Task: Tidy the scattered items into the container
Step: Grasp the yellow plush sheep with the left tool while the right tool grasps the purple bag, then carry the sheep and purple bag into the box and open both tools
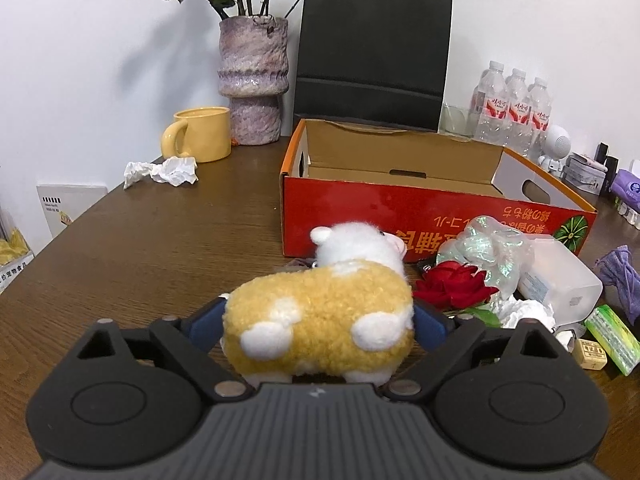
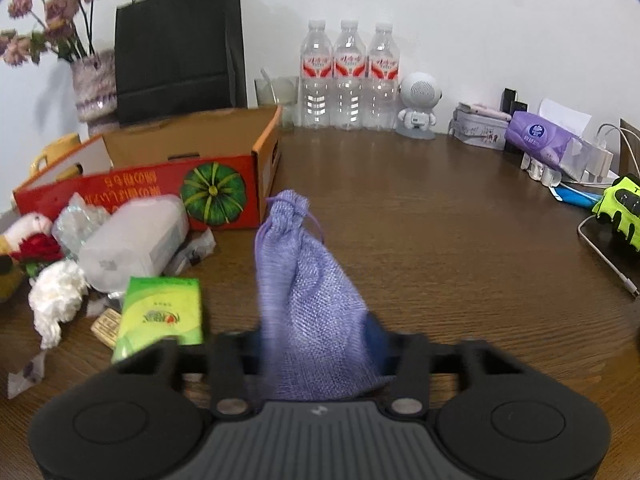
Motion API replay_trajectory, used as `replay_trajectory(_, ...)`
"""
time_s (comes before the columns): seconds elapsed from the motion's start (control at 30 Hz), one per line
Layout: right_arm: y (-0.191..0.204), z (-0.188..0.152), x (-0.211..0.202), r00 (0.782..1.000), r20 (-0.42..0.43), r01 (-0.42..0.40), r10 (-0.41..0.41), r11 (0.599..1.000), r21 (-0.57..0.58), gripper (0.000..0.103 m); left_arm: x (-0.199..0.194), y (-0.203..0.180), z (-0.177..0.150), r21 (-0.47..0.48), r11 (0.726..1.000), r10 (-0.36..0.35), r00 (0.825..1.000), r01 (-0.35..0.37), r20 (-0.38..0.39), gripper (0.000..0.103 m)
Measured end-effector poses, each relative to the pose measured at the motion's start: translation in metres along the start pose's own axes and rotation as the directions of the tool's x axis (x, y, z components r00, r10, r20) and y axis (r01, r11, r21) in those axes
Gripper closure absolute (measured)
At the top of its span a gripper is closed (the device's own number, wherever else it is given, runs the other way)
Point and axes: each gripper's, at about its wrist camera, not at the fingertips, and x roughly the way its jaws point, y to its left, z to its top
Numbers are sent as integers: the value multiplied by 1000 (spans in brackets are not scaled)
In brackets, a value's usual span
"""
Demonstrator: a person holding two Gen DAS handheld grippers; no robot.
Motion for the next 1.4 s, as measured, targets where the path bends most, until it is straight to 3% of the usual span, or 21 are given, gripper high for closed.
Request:
replay_trajectory(0.1,-1,-1,-5,1000,28,-7,7,1000,3,83,-4,1,-3,-4,1000,-3,1000,3,14,11)
replay_trajectory(0.3,3,-3,-9,999,48,-23,23,1000,-13,90,-10,3,-4,-12,1000,-8,999,9,36,13)
replay_trajectory(0.7,7,-3,-19,994,100,-33,35,999,-15,92,-28,3,-4,-10,1000,-10,995,11,96,13)
replay_trajectory(0.9,10,3,-37,984,172,-54,56,998,-14,92,-47,3,2,-11,999,-41,988,43,146,13)
replay_trajectory(1.1,28,41,-51,957,251,-143,146,989,-28,92,-61,-8,41,32,993,-117,964,113,238,13)
replay_trajectory(1.27,56,87,-39,936,286,-199,207,978,-57,92,-59,-29,79,92,986,-160,939,139,304,12)
replay_trajectory(1.4,79,119,-19,927,291,-223,235,972,-75,92,-43,-41,100,87,984,-174,933,154,316,12)
